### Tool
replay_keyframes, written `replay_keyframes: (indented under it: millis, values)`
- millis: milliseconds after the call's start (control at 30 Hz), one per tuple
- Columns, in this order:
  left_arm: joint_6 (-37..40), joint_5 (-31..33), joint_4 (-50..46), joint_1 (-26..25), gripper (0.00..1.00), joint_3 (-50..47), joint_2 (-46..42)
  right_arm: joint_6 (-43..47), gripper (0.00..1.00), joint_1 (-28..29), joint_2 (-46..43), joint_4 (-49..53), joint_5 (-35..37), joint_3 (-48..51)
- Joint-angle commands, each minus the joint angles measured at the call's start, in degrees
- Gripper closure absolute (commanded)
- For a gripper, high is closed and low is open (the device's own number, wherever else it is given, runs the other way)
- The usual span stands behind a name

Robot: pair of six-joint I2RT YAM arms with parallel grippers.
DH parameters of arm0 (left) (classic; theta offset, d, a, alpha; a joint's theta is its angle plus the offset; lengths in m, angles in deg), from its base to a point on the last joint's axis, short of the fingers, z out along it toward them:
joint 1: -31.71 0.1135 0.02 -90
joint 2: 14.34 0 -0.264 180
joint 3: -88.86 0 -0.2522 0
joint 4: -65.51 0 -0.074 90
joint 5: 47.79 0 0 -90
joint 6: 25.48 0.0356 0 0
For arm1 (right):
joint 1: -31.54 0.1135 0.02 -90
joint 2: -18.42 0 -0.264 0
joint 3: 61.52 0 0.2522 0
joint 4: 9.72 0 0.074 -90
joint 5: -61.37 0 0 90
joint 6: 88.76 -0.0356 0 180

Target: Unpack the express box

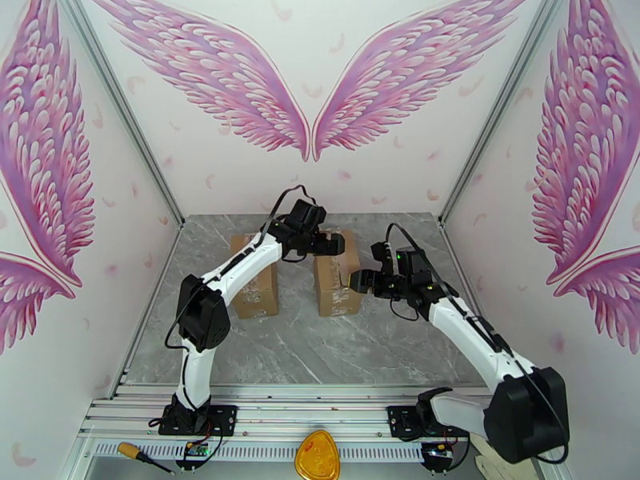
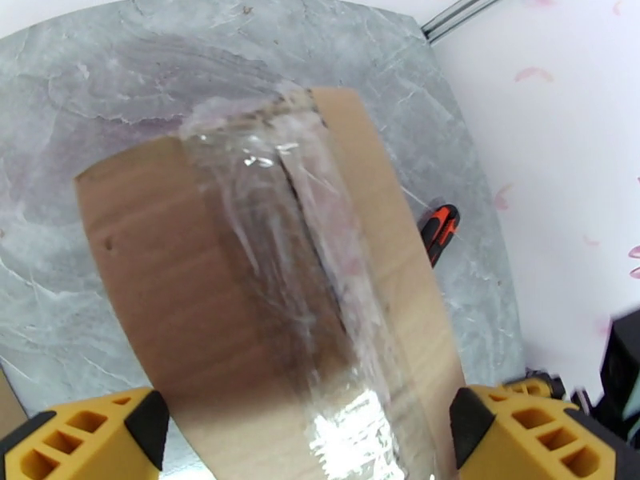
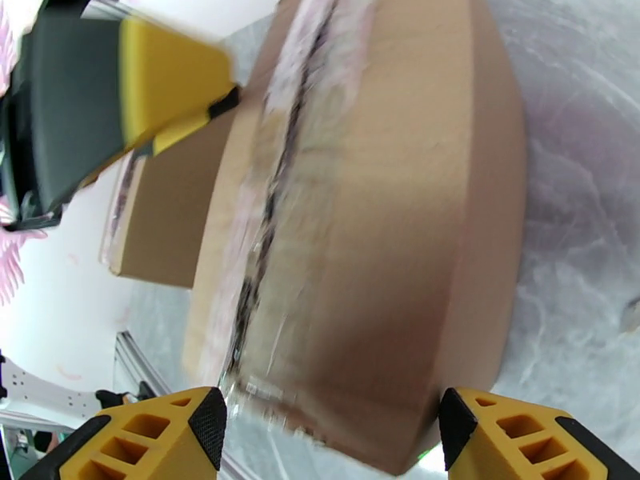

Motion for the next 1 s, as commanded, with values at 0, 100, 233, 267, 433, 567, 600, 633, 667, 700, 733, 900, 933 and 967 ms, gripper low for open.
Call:
replay_keyframes:
  millis: [0,100,233,267,433,567,600,633,667,700,733,900,933,967]
  values:
    - [4.99,11.36,-14.17,-3.19,0.01,8.61,1.86,-7.74,0.28,0.15,-4.59,-3.85,9.49,3.54]
    - [4.86,20.69,-19.76,-6.48,0.01,12.55,1.84,-8.78,0.34,-0.07,-8.30,-6.00,14.36,4.05]
    - [1.06,24.26,-21.12,-8.50,0.01,11.74,0.99,-6.87,0.38,-0.14,-4.15,-5.06,15.16,-1.15]
    - [0.02,24.18,-21.08,-8.70,0.01,11.36,1.18,-6.18,0.39,-0.14,-1.89,-4.37,14.43,-2.86]
    - [-3.95,25.92,-22.13,-9.41,0.01,10.95,2.90,-5.92,0.46,0.28,5.24,-5.94,10.98,-6.42]
    - [-6.34,27.33,-21.51,-9.41,0.01,10.68,3.71,-7.07,0.49,1.36,7.86,-8.65,9.44,-4.40]
    - [-6.58,27.21,-21.34,-9.37,0.01,10.80,4.10,-7.44,0.49,1.87,8.37,-9.12,9.62,-3.72]
    - [-6.51,26.94,-21.34,-9.41,0.01,11.22,4.82,-7.76,0.52,2.38,8.81,-9.98,9.50,-2.93]
    - [-6.35,26.97,-21.53,-9.41,0.01,11.73,5.63,-8.12,0.52,2.96,9.22,-10.62,9.60,-2.32]
    - [-6.33,27.14,-21.92,-9.41,0.01,12.17,6.42,-8.80,0.53,3.46,9.51,-11.15,9.76,-1.82]
    - [-6.30,27.73,-22.37,-9.36,0.01,12.63,7.30,-9.87,0.54,4.03,9.83,-11.90,9.68,-1.13]
    - [-7.71,27.01,-21.49,-9.28,0.01,12.61,8.78,-11.03,0.57,7.09,10.85,-12.17,11.31,-0.61]
    - [-7.88,27.33,-21.60,-9.32,0.01,12.77,9.14,-11.26,0.59,7.59,10.94,-11.96,11.98,-0.70]
    - [-8.11,28.31,-22.21,-9.26,0.01,12.88,9.43,-11.55,0.59,7.88,11.02,-11.62,12.68,-0.71]
